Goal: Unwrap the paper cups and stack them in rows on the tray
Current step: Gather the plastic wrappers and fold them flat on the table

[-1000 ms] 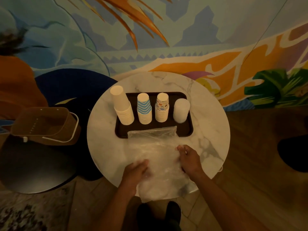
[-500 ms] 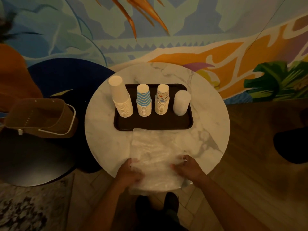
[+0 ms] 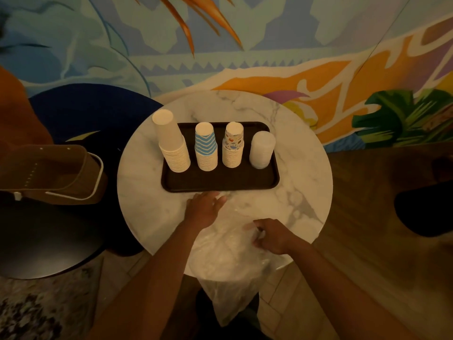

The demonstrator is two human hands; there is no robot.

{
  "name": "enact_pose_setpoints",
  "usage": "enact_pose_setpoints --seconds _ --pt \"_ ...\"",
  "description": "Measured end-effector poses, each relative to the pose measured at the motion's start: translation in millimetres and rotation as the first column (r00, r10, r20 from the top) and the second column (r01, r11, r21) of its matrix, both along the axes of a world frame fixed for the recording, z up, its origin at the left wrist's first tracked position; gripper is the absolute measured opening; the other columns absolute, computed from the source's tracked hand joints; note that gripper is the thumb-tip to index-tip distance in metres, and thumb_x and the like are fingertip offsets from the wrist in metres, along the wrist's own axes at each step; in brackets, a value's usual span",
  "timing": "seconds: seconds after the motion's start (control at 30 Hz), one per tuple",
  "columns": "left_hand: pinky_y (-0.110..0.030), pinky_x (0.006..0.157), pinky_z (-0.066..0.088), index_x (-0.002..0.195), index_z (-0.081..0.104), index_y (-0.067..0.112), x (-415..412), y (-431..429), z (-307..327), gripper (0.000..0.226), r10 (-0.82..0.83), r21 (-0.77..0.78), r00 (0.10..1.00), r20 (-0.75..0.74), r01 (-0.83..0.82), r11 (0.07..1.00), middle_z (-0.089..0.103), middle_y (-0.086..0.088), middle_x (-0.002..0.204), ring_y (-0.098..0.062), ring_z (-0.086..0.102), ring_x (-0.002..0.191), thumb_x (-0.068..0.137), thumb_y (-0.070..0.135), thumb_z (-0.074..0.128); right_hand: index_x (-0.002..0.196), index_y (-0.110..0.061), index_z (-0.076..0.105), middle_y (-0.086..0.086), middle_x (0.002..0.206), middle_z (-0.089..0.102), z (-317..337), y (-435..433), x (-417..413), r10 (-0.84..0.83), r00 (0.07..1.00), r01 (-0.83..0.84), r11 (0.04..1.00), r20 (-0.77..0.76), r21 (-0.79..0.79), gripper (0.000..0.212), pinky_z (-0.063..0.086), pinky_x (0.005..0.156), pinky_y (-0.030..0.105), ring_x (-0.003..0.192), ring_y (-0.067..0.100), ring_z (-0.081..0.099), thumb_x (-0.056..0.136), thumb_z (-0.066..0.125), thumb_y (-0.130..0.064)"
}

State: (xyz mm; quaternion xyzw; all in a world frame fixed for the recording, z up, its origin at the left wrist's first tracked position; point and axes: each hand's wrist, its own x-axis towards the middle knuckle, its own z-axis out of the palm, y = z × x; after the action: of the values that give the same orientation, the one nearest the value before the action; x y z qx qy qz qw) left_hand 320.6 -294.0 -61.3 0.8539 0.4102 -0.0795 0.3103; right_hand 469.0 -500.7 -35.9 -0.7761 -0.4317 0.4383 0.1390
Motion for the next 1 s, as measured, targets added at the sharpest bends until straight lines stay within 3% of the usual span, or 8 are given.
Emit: enact_pose_setpoints --seconds 0.13,0.23,0.33,0.53,0.67,0.83,0.9,1.0 --pt "-0.051 0.116 0.032 0.131 0.064 0.023 15 -2 0 0.076 0.152 -0.303 0.986 -0.075 -0.168 0.938 0.061 -0.008 0.140 -0.032 0.053 0.130 0.098 0.075 0.020 0.127 -0.027 0.069 -0.001 0.114 0.070 3 10 5 0.068 0.993 -0.066 0.998 0.098 -0.017 0.040 0.047 0.086 0.026 0.105 0.021 0.065 0.088 0.073 -0.021" --pt "-0.043 0.106 0.047 0.111 0.077 0.017 12 -4 3 0.074 0.310 -0.452 0.950 0.042 -0.258 0.854 0.072 -0.007 0.118 -0.027 0.064 0.113 0.091 0.079 0.040 0.110 -0.023 0.073 -0.001 0.109 0.071 3 15 12 0.068 0.990 -0.069 0.998 0.120 0.007 0.020 0.040 0.077 0.023 0.102 0.023 0.065 0.091 0.067 -0.017" --pt "-0.041 0.090 0.053 0.093 0.080 0.016 4 -5 0 0.051 0.378 -0.399 0.908 0.179 -0.284 0.872 0.076 -0.008 0.093 -0.023 0.070 0.095 0.093 0.063 0.059 0.074 -0.037 0.052 -0.012 0.084 0.058 3 19 20 0.068 0.991 -0.065 0.997 0.112 -0.031 0.029 0.035 0.074 0.022 0.087 0.018 0.056 0.092 0.069 -0.022" --pt "-0.030 0.081 0.036 0.104 0.078 0.015 -28 16 -7 0.039 0.537 -0.129 0.805 0.252 -0.522 0.843 0.073 -0.008 0.102 -0.028 0.064 0.098 0.104 0.043 0.050 0.097 -0.013 0.077 0.004 0.100 0.074 3 12 48 0.111 0.988 -0.095 0.986 0.112 -0.134 0.023 0.053 0.086 0.037 0.095 0.020 0.067 0.091 0.072 -0.034" --pt "-0.030 0.081 0.038 0.108 0.075 0.009 -50 22 -20 0.041 0.585 -0.101 0.772 0.247 -0.580 0.808 0.072 -0.011 0.104 -0.024 0.062 0.094 0.105 0.039 0.048 0.068 -0.031 0.072 -0.013 0.072 0.070 4 11 66 -0.101 0.989 0.109 0.991 0.110 -0.076 0.026 0.044 0.063 0.014 0.071 0.001 0.063 0.094 0.072 -0.025" --pt "-0.034 0.084 0.039 0.111 0.069 0.006 -65 23 -29 0.036 0.649 -0.103 0.725 0.232 -0.645 0.757 0.070 -0.015 0.112 -0.032 0.063 0.104 0.106 0.035 0.048 0.086 -0.022 0.079 -0.002 0.084 0.077 -1 11 74 -0.506 0.862 0.506 0.862 0.018 0.038 0.018 0.057 0.069 0.024 0.079 0.015 0.069 0.098 0.067 -0.018" --pt "-0.035 0.085 0.040 0.113 0.067 0.005 -67 22 -30 0.038 0.666 -0.103 0.710 0.227 -0.663 0.742 0.069 -0.015 0.113 -0.033 0.062 0.105 0.106 0.037 0.047 0.106 -0.018 0.078 0.004 0.102 0.077 -5 10 73 -0.508 0.844 0.503 0.861 0.170 0.077 0.020 0.054 0.085 0.031 0.099 0.024 0.069 0.100 0.063 -0.030" --pt "-0.039 0.087 0.052 0.119 0.064 0.009 -65 20 -24 0.053 0.736 -0.195 0.646 0.202 -0.710 0.676 0.068 -0.012 0.114 -0.031 0.065 0.103 0.103 0.055 0.041 0.124 -0.021 0.066 0.000 0.112 0.069 -5 10 56 -0.509 0.802 0.465 0.860 0.311 0.209 0.038 0.046 0.080 0.028 0.099 0.022 0.067 0.095 0.067 -0.046"
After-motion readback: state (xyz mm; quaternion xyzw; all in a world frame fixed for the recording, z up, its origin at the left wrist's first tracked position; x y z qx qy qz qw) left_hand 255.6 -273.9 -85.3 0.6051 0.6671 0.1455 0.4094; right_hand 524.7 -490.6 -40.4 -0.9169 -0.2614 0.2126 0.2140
